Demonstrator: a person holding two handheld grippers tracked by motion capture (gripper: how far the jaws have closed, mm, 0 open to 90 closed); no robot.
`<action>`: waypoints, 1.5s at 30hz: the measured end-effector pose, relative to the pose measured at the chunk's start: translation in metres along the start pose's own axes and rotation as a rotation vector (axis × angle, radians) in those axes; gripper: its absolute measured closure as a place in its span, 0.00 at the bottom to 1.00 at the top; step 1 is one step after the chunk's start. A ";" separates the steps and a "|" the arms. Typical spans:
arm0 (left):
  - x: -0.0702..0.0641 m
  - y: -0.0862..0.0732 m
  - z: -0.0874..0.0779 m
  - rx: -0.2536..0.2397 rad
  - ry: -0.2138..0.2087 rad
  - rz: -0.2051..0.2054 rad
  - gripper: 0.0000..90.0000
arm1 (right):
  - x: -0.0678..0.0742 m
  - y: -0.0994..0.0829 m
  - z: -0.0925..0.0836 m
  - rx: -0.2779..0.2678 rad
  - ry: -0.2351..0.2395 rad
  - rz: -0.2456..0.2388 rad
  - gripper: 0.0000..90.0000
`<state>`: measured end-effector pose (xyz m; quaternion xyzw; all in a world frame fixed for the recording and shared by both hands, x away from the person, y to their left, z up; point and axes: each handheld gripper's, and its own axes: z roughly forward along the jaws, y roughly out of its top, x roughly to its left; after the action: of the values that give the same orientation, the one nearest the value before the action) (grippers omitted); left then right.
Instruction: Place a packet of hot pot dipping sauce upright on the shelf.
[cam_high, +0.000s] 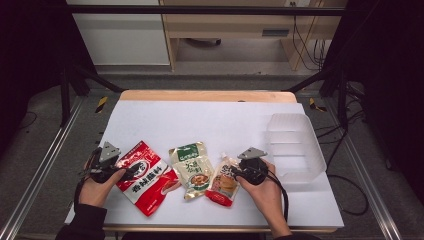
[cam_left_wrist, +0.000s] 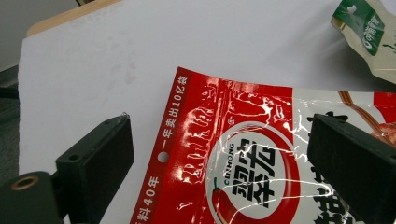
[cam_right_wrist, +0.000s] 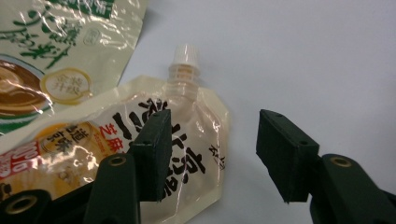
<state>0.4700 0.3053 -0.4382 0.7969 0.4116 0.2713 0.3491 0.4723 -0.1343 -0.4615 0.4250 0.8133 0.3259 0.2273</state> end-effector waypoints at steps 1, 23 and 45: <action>-0.001 0.000 0.000 0.000 -0.002 0.002 0.08 | 0.000 0.000 0.000 0.000 0.000 0.000 0.51; -0.021 0.014 -0.005 0.027 -0.069 0.108 0.11 | 0.005 -0.007 0.001 0.043 0.079 -0.002 0.97; -0.048 0.075 -0.022 0.035 -0.213 0.274 0.19 | 0.013 0.084 -0.070 -0.176 0.232 -0.240 1.00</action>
<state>0.4644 0.2411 -0.3733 0.8759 0.2644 0.2231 0.3363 0.4655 -0.1106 -0.3543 0.2630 0.8473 0.4130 0.2056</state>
